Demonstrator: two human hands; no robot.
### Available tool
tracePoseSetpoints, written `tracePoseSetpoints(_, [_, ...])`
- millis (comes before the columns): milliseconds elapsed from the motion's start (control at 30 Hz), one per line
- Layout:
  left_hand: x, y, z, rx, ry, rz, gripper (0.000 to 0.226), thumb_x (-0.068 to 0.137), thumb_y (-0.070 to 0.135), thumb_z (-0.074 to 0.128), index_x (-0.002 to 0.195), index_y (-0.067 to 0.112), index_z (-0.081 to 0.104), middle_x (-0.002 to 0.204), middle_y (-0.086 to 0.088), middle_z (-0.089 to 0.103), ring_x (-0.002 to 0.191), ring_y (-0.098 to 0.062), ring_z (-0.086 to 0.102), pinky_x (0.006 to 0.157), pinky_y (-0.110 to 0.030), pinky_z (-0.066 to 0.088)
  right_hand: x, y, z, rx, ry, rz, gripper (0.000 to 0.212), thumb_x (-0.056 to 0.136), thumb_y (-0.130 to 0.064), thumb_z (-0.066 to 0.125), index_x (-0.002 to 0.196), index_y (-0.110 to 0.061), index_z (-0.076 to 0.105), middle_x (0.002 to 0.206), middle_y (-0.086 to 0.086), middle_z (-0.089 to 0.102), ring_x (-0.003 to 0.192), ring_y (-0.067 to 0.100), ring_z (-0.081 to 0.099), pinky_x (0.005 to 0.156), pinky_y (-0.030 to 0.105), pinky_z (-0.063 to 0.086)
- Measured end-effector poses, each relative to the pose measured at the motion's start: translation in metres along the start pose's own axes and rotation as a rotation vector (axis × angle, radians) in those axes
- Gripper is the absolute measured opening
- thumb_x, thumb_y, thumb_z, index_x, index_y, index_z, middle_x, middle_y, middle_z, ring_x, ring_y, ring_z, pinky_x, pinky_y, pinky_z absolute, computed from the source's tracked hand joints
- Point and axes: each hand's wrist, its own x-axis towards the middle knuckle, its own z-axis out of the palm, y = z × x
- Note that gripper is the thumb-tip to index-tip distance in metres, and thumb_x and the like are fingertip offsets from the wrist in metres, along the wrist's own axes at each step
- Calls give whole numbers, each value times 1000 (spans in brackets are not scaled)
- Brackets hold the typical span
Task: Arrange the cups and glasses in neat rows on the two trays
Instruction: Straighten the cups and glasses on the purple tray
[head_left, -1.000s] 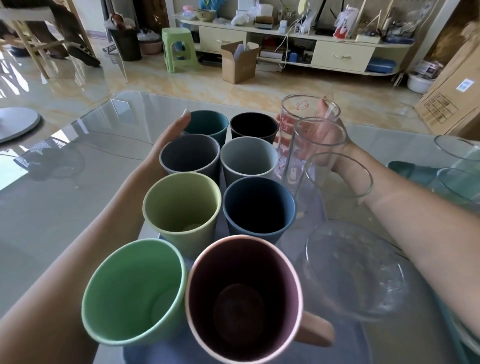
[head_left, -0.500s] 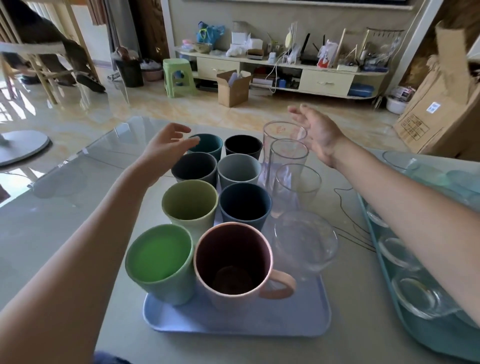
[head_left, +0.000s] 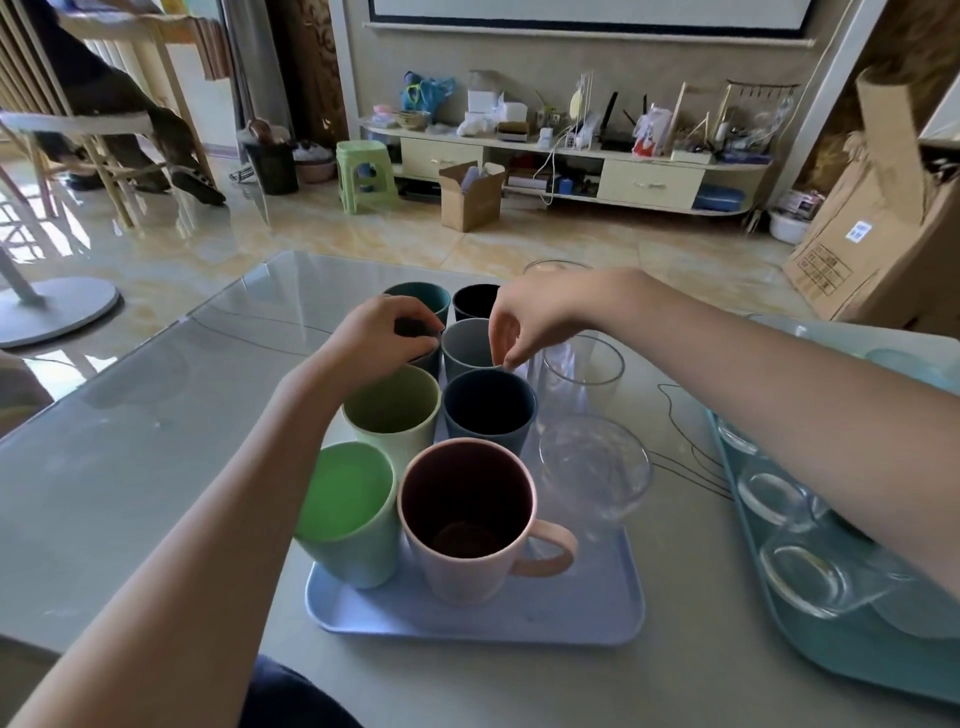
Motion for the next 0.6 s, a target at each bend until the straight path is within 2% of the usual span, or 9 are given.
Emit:
tracePoseSetpoints(100, [0,-1,2,42,5,30,24,84,12,64,106,19,68,109,-4,61,92,-17,51,81,-28,41,4,-5,1,-74,7,11,12,82,-28,68,94,-25,71,89,-11,67,88,10,62,70,25,47])
tracePoseSetpoints(167, [0,-2,4,79,2,42,28,85,11,63,111,20,66,113,-6,59,94,-16,48,82,-27,39,5,-8,1,-91,6,9,11,82,-26,68,92,-24,71,86,-10,65,86,11,61,65,22,45])
tracePoseSetpoints(300, [1,-5,3,84,5,37,28,85,12,62,111,20,67,115,-7,61,94,-17,49,83,-28,40,3,-9,-3,-126,-15,17,13,82,-29,68,94,-24,72,89,-10,66,87,10,60,79,29,47])
tracePoseSetpoints(433, [2,-7,0,31,-11,5,28,86,13,62,112,21,66,114,-5,64,98,-20,56,83,-27,43,3,-2,-1,18,-27,11,16,84,-27,67,99,-24,72,90,-11,67,93,10,64,79,27,49])
tracePoseSetpoints(533, [-2,-11,-8,-118,26,-102,30,88,13,61,117,19,63,115,-3,63,98,-17,57,76,-23,47,-11,6,2,245,140,34,17,87,-27,63,101,-26,73,90,-13,67,93,6,63,79,22,48])
tracePoseSetpoints(600, [-6,-14,-13,-265,57,-174,31,89,13,60,119,19,61,122,-5,61,107,-17,56,88,-27,45,-24,8,10,386,286,61,18,90,-24,60,103,-23,73,96,-12,66,95,4,60,73,12,41])
